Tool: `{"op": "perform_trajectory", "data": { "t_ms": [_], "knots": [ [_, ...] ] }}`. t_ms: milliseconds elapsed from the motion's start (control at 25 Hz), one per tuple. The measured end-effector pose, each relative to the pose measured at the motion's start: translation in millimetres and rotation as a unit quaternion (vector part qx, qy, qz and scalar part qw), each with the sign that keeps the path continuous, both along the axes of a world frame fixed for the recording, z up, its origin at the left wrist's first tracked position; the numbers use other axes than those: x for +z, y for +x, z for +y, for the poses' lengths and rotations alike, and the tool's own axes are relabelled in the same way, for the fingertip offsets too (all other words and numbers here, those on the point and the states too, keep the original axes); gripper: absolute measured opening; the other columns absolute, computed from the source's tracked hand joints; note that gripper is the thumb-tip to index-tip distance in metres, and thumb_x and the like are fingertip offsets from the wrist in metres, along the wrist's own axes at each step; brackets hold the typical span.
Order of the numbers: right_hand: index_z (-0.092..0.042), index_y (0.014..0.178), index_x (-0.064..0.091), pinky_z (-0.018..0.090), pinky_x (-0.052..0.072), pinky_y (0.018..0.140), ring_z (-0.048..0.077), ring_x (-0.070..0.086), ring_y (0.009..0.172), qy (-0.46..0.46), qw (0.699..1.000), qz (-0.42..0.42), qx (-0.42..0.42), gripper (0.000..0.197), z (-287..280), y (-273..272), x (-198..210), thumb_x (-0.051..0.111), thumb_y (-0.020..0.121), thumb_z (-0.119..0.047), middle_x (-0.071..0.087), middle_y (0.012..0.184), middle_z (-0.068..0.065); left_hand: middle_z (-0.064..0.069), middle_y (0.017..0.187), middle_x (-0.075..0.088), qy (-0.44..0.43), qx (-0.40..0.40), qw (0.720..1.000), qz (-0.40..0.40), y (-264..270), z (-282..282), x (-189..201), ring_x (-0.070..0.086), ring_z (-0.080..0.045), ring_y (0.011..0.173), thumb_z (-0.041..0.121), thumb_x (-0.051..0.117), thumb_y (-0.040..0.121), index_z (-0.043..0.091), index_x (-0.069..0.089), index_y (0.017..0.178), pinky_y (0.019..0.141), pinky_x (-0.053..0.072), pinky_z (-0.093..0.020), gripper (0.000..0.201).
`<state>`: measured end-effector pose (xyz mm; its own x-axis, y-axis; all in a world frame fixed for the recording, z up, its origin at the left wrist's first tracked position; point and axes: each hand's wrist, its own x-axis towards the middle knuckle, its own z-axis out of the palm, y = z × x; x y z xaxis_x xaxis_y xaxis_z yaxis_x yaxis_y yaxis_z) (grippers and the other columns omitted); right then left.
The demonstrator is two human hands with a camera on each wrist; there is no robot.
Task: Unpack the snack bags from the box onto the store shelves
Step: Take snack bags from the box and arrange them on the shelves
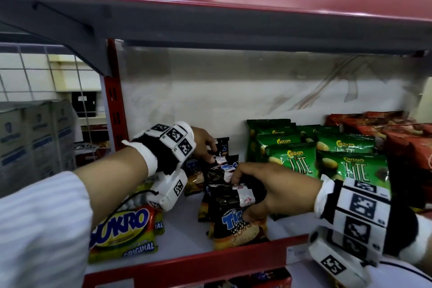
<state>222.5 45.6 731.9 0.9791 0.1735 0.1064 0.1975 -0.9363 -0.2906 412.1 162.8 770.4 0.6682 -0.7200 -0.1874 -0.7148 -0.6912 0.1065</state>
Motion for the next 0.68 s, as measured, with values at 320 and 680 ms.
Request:
{"op": "perform_trajectory", "data": {
  "t_ms": [320, 680],
  "knots": [
    [-0.057, 0.136, 0.018, 0.01, 0.042, 0.086, 0.003, 0.049, 0.106, 0.022, 1.0, 0.006, -0.005, 0.094, -8, -11, -1, 0.082, 0.069, -0.038, 0.052, 0.125, -0.014, 0.009, 0.091, 0.06, -0.003, -0.057, 0.998, 0.018, 2, -21, -21, 0.055, -0.007, 0.078, 0.044, 0.077, 0.073, 0.013, 0.061, 0.114, 0.069, 0.043, -0.02, 0.054],
    [-0.027, 0.141, 0.041, 0.012, 0.03, 0.089, 0.016, 0.043, 0.124, -0.087, 0.996, -0.031, -0.002, 0.07, -5, 18, -1, 0.073, 0.079, -0.025, 0.046, 0.136, -0.001, 0.014, 0.072, 0.054, -0.085, -0.105, 0.99, -0.041, -1, -19, -7, 0.047, 0.001, 0.059, 0.028, 0.084, 0.069, 0.013, 0.067, 0.099, 0.049, 0.037, -0.009, 0.037]
  ]
}}
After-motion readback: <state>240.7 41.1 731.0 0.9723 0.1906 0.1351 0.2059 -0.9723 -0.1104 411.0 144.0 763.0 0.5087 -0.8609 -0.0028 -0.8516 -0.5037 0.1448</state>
